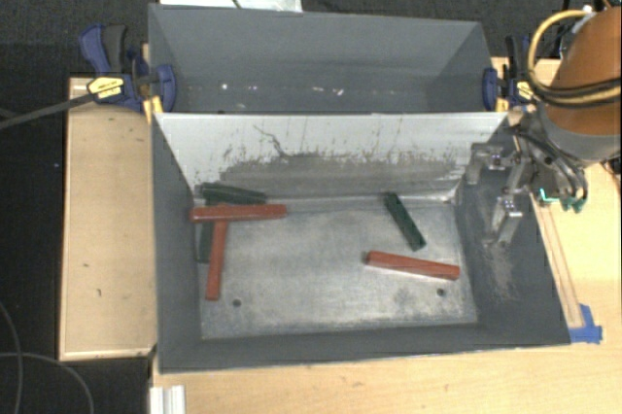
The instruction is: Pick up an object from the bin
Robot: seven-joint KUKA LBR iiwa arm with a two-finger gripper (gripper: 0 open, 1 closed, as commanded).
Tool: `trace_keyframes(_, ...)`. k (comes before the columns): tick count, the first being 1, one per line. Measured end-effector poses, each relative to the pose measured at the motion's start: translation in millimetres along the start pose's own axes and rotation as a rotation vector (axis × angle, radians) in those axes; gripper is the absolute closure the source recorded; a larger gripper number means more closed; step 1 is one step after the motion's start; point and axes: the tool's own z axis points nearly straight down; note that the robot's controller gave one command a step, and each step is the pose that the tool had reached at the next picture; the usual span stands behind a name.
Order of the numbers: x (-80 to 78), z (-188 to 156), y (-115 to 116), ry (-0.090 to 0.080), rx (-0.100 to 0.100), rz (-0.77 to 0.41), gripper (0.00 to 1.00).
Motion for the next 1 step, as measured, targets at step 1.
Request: trace_keyframes(1, 15.5, 160.3, 45.7, -0.001, -0.001, -0.471, 0.0)
